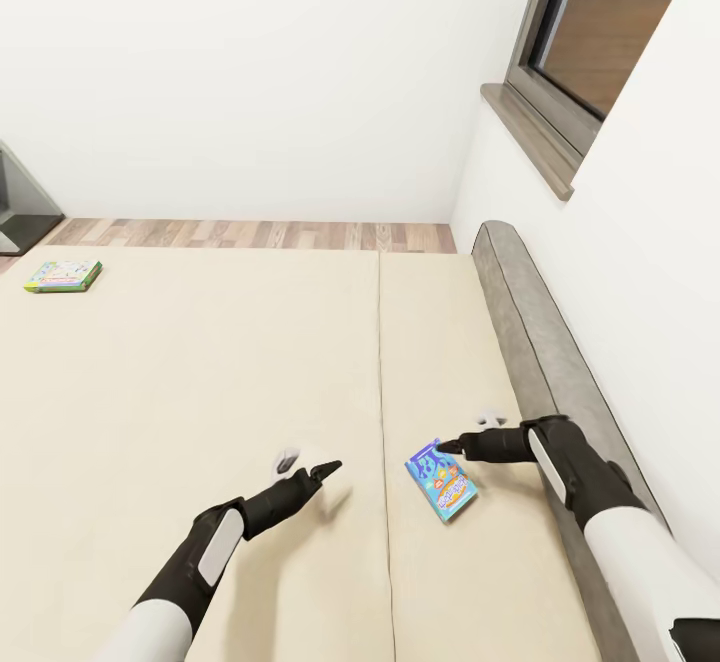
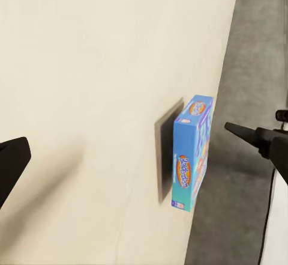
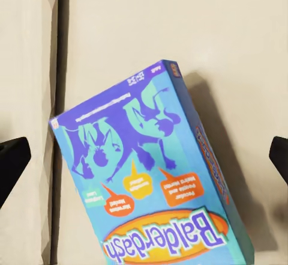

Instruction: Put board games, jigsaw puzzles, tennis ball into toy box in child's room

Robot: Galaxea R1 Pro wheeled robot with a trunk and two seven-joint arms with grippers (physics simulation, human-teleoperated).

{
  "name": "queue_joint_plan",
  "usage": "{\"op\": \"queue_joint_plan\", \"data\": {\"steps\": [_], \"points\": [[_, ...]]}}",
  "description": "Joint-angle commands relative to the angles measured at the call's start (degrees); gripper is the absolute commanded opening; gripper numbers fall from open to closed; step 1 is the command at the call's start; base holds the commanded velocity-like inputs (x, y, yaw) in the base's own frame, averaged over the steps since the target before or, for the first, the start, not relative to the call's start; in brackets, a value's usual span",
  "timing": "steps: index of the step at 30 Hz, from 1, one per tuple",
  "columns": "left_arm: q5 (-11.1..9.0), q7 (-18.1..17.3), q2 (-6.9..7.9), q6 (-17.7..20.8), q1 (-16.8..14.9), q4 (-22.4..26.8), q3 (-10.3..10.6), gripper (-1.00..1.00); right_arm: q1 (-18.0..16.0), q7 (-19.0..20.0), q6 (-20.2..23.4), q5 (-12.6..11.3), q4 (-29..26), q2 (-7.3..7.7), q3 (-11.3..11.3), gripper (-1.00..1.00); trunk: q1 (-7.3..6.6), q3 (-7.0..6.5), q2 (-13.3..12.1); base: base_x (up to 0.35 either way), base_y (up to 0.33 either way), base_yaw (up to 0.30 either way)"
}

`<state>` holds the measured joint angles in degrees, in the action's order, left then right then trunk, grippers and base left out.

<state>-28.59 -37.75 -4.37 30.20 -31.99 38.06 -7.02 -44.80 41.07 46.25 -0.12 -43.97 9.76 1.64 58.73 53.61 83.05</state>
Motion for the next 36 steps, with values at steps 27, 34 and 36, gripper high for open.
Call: {"op": "queue_joint_plan", "data": {"steps": [27,34,36], "points": [[-0.15,-0.71,-0.20,-1.00,0.23,0.98,0.04,1.00,0.57,1.01,-0.33,0.03,-1.84,-0.69,0.09,1.00,0.00,0.04,0.02,0.000,0.000,0.000],[-0.16,-0.78,-0.25,-2.71,0.57,1.00,0.16,1.00,0.58,1.02,-0.36,0.03,-1.88,-0.70,0.11,1.00,0.00,0.04,0.02,0.000,0.000,0.000],[-0.16,-0.77,-0.26,-2.99,0.67,1.01,0.20,1.00,0.58,1.03,-0.36,0.03,-1.89,-0.70,0.11,1.00,0.00,0.04,0.02,0.000,0.000,0.000]]}}
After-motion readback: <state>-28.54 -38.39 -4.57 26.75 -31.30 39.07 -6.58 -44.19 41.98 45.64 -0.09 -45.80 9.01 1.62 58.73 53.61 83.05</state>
